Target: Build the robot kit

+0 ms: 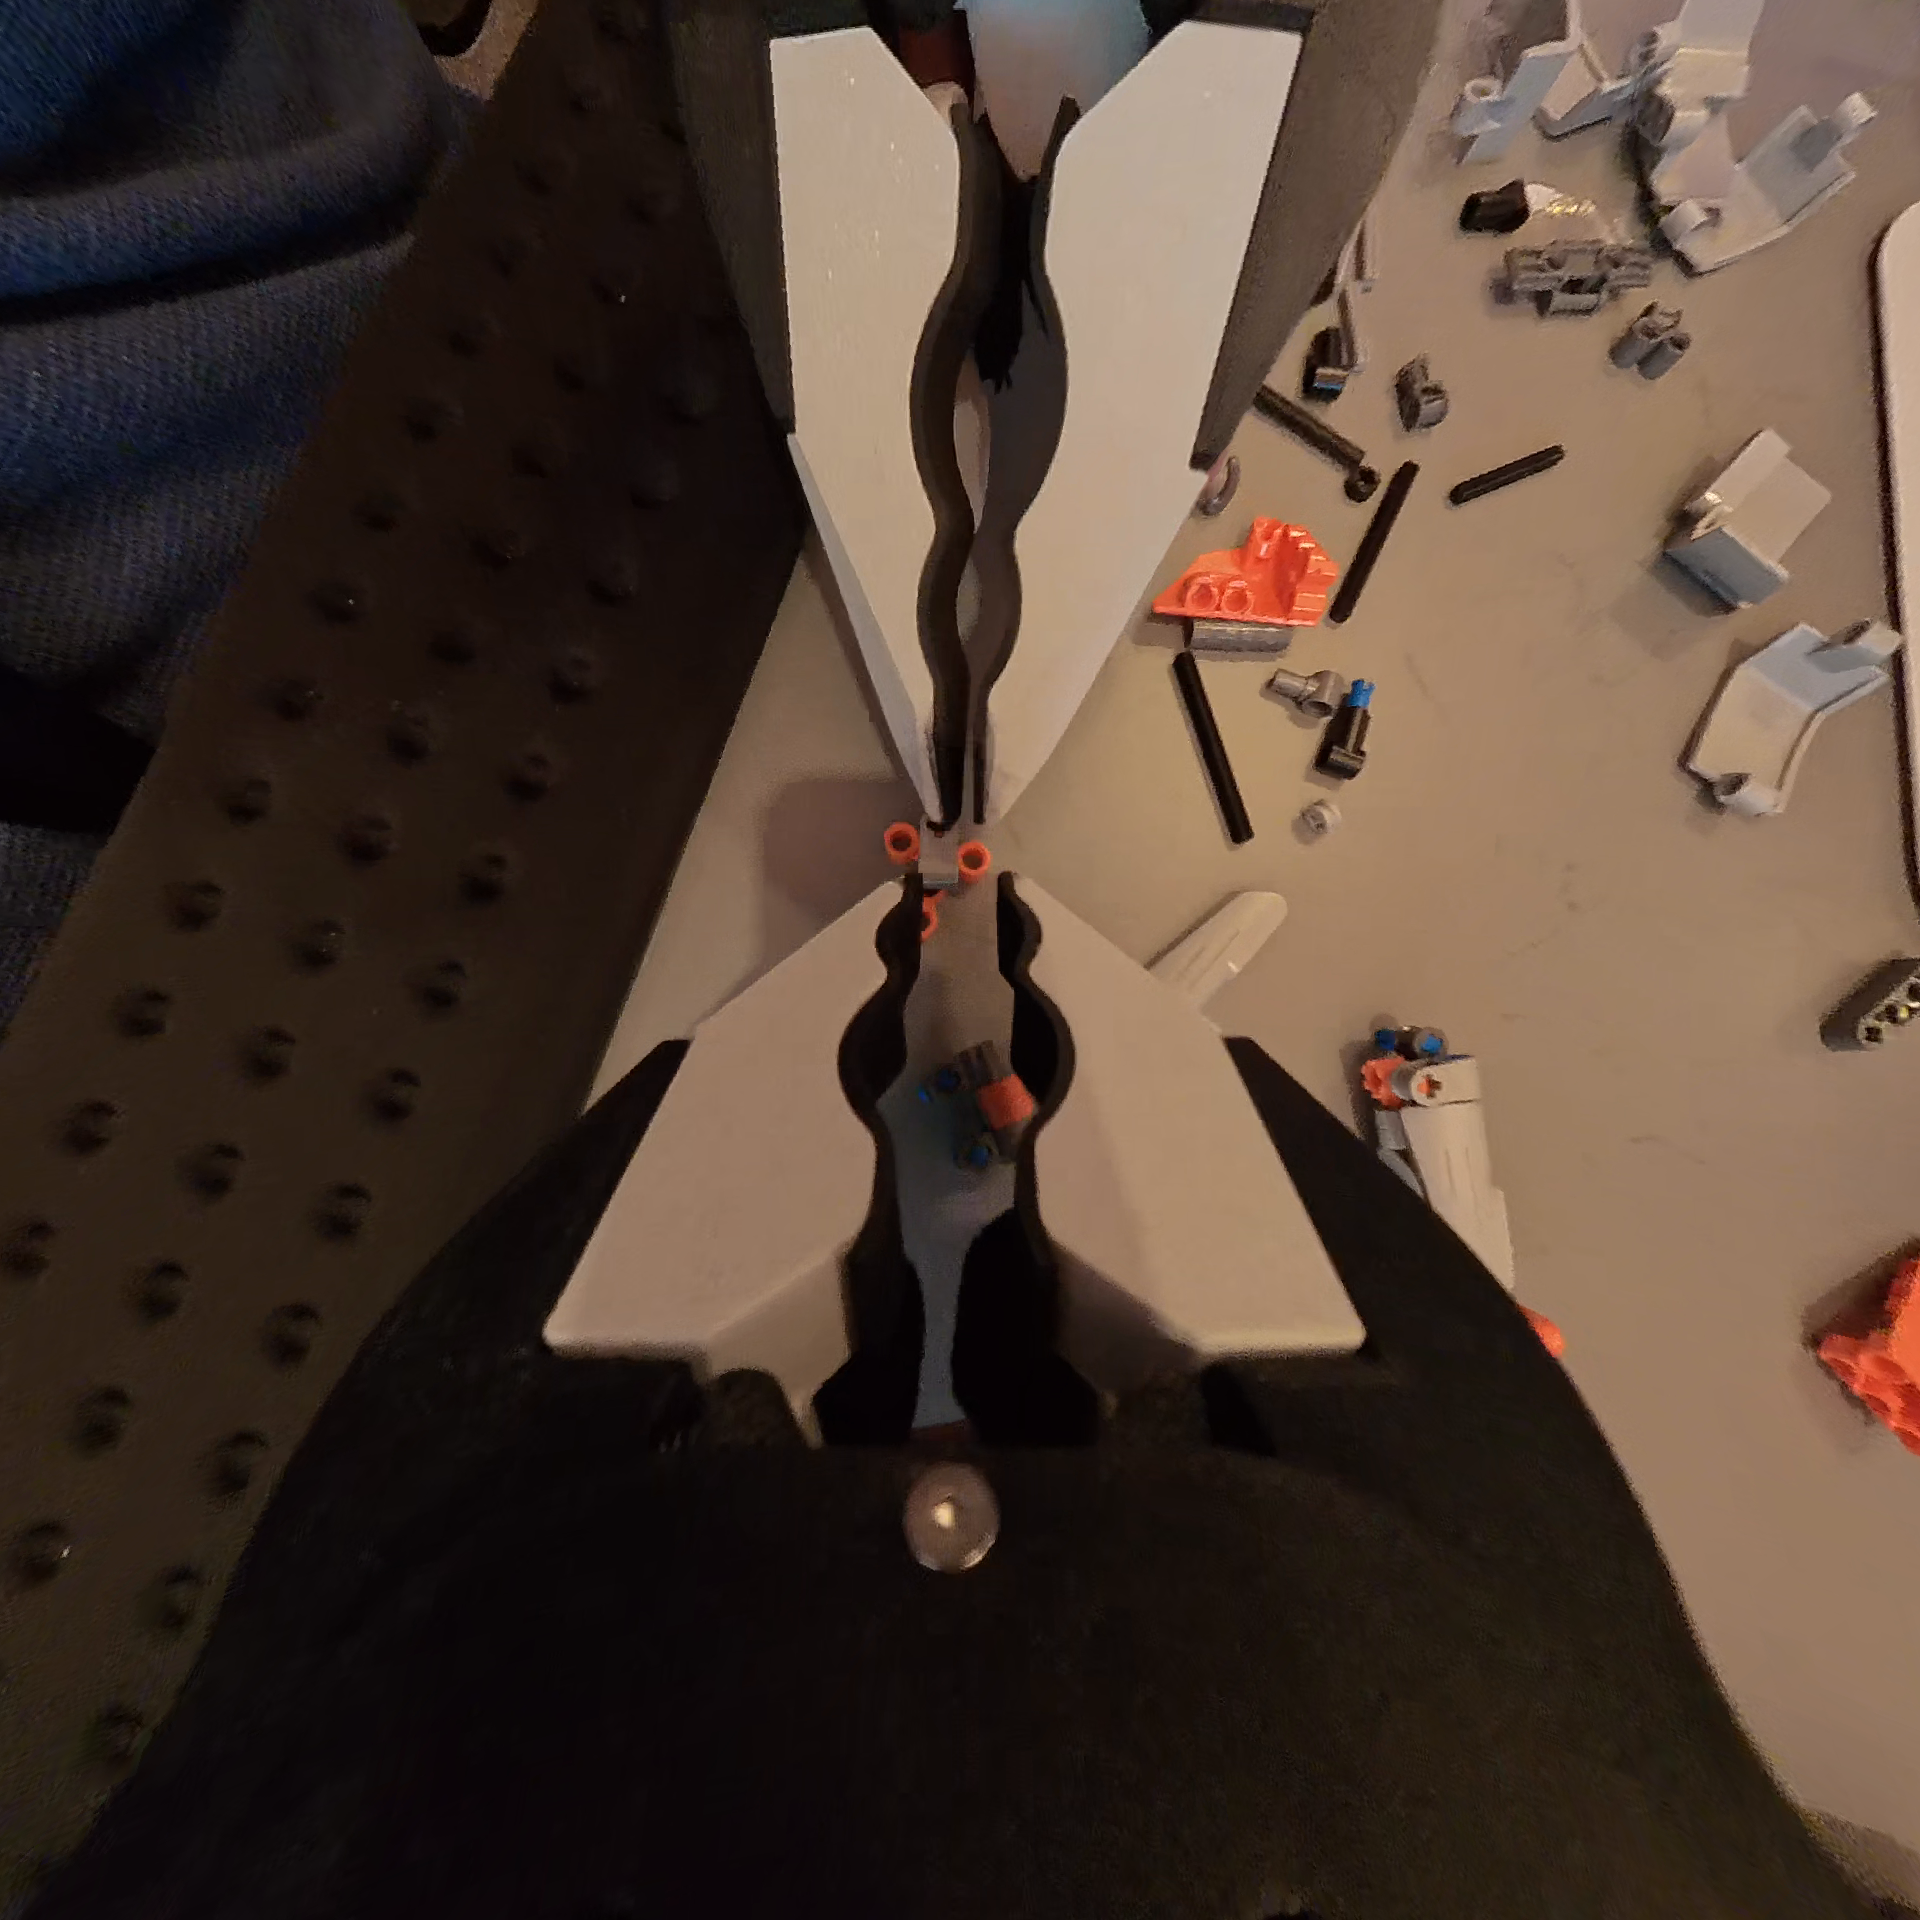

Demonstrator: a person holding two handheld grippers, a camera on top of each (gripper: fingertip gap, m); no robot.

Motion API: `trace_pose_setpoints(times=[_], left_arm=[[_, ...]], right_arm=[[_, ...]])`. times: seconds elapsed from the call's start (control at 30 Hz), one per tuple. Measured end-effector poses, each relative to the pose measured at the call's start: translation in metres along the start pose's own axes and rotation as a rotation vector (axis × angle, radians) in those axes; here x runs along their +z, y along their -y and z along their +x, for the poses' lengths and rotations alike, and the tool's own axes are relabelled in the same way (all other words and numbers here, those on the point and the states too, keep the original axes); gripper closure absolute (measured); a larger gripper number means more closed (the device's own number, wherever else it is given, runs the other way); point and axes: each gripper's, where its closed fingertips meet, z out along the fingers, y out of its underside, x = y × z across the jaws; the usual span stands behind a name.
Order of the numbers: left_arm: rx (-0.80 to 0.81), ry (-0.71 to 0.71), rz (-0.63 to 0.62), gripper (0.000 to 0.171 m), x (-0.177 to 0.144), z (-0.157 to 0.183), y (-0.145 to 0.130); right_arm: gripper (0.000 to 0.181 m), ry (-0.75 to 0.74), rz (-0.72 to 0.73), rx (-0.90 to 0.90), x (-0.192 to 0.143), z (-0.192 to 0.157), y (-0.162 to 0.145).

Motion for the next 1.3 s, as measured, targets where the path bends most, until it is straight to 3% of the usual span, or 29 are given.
trace_pose_setpoints(times=[0.33, 0.47, 0.57, 0.9, 1.13, 1.3], left_arm=[[0.008, -0.015, -0.029, 0.168, 0.002, 0.006, -0.005], [0.011, -0.013, -0.026, 0.168, 0.003, 0.006, -0.005], [0.009, -0.007, -0.024, 0.168, 0.003, 0.005, -0.005], [0.000, 0.008, -0.029, 0.161, 0.007, 0.001, -0.006], [-0.102, -0.015, 0.001, 0.165, 0.005, -0.007, -0.006], [-0.235, -0.051, 0.099, 0.170, -0.004, -0.017, 0.007]], right_arm=[[0.181, 0.007, -0.009, -0.016, 0.006, -0.003, 0.001], [0.181, 0.000, -0.013, -0.023, 0.006, -0.004, 0.001], [0.169, -0.010, -0.051, -0.002, 0.004, -0.003, -0.006], [0.176, -0.018, -0.106, -0.029, 0.019, -0.006, -0.016], [0.176, 0.000, -0.065, 0.029, 0.017, 0.000, -0.014], [0.175, 0.014, 0.003, 0.075, 0.005, 0.003, -0.004]])
